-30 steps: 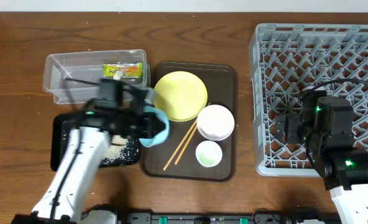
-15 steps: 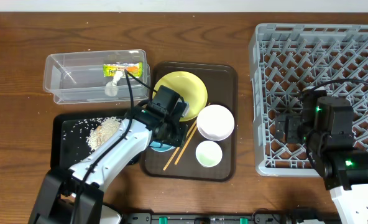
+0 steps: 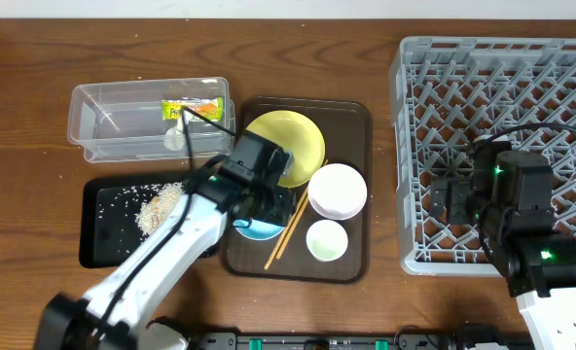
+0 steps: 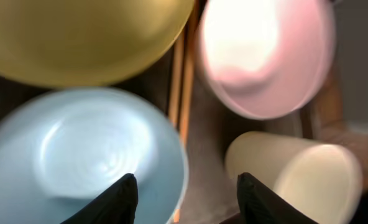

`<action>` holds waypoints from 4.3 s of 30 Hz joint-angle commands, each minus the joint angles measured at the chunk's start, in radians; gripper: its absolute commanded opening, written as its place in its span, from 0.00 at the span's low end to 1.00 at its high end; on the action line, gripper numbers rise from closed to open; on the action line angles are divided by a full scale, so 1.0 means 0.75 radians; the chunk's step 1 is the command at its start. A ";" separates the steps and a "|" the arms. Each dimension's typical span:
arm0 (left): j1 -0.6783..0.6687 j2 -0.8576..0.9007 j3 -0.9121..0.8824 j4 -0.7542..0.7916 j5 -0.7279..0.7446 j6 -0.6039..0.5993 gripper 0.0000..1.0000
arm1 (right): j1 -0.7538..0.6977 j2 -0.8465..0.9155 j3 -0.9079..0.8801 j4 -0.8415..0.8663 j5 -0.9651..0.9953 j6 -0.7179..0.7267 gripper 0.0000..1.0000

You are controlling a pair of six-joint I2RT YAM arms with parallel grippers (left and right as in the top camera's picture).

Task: Sort waste into correct bins and load items into the dishwasher rack
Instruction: 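Return the emptied blue bowl to the brown tray with the left gripper, then grasp the white cup with the left gripper and lift it toward the right, then take the white cup from the left gripper with the right gripper, then place the white cup upside down in the dish rack with the right gripper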

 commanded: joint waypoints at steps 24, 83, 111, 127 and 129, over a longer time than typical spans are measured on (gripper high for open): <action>-0.302 0.248 -0.002 -0.006 0.012 -0.034 0.07 | -0.013 -0.002 0.026 -0.006 -0.005 -0.001 0.99; 0.314 0.256 0.041 0.898 1.545 -0.856 0.06 | 0.212 0.488 0.019 0.865 -1.581 -0.353 0.85; 0.317 0.255 0.026 0.810 1.099 -0.449 0.48 | 0.183 0.468 0.030 0.594 -1.016 -0.212 0.25; 0.317 0.127 0.027 0.376 0.420 -0.135 0.48 | -0.012 0.335 0.321 -0.101 -0.673 -0.181 0.22; 0.317 0.068 0.027 0.336 0.358 -0.128 0.47 | -0.016 0.336 0.365 -0.213 -0.535 -0.095 0.18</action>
